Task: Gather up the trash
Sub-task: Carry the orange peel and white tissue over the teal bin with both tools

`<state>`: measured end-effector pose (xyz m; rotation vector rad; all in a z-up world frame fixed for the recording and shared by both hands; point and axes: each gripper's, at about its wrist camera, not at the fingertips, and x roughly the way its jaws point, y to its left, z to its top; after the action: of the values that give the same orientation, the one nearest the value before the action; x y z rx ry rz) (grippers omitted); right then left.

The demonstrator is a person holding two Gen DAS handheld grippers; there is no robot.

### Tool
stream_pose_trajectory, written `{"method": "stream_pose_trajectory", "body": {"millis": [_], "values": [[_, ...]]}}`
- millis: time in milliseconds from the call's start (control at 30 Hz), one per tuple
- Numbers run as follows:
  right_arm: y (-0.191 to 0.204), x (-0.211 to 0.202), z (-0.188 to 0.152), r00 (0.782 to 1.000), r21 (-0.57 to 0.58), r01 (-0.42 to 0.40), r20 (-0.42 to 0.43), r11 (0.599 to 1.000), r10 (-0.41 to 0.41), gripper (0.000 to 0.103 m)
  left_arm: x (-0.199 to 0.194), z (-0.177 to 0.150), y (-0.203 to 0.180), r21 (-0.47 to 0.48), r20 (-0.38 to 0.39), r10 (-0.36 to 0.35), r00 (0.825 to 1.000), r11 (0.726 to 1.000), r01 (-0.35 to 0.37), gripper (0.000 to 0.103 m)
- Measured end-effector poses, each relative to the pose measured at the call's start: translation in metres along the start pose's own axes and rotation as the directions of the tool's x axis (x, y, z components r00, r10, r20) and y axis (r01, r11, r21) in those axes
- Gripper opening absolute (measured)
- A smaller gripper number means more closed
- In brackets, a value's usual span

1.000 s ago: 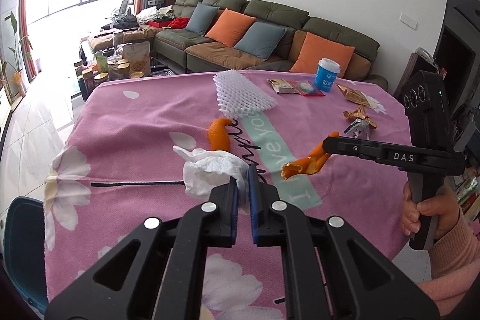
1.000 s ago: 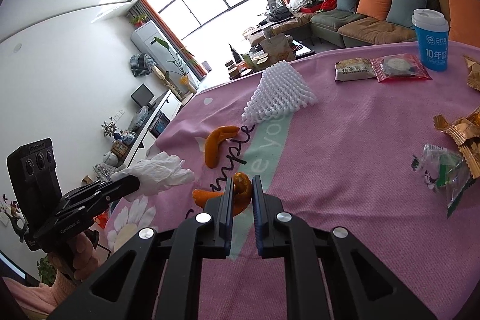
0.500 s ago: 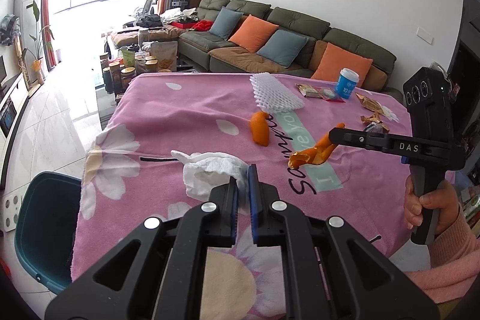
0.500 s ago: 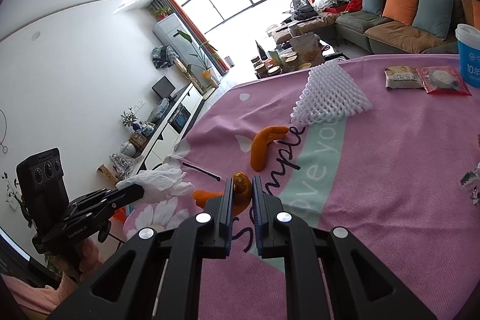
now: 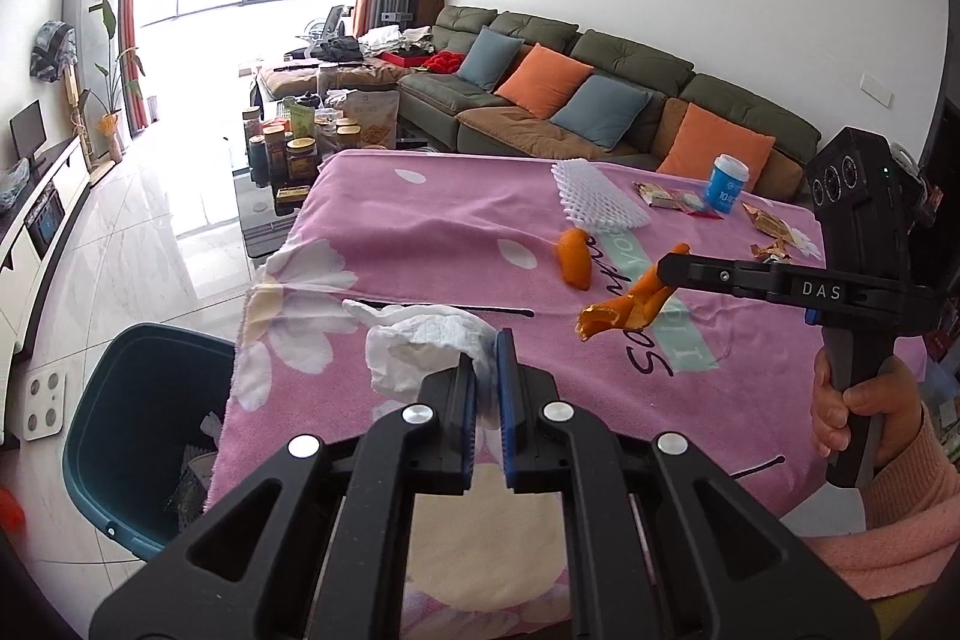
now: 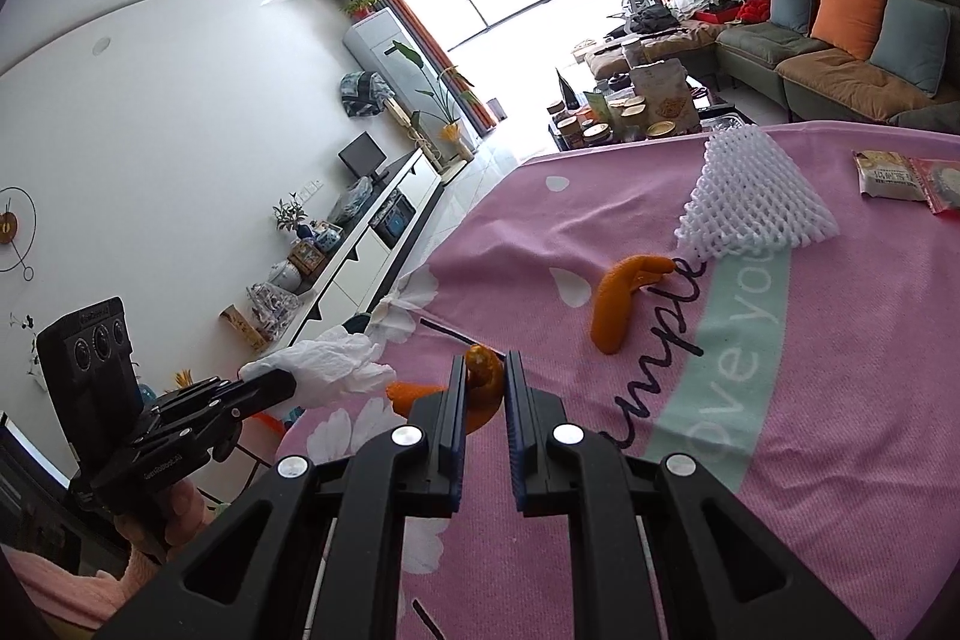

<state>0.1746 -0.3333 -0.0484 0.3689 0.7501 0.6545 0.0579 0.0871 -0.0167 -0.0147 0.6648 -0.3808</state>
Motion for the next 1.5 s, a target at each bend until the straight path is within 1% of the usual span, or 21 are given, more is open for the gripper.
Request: {"method": "stream_pose_trajectory", "body": {"millis": [367,967,1500], "values": [[0.024,0.02,0.006,0.999,-0.043,-0.048,-0.023,0.998,0.047,0.011,-0.022,-0.004,0.021,-0.027,0.023,0.059,0.998,0.998,-0.058,0.007],[0.051,0.052,0.009,0.992,-0.074,-0.111,-0.076,0.991,0.105,0.011,-0.037,-0.005,0.049,-0.067,0.037,0.133,0.99,0.989,-0.131,0.007],[0.073,0.075,0.013,0.983,-0.095,-0.157,-0.112,0.983,0.146,0.011,-0.049,-0.007,0.077,-0.1,0.049,0.223,0.974,0.971,-0.217,0.007]]}}
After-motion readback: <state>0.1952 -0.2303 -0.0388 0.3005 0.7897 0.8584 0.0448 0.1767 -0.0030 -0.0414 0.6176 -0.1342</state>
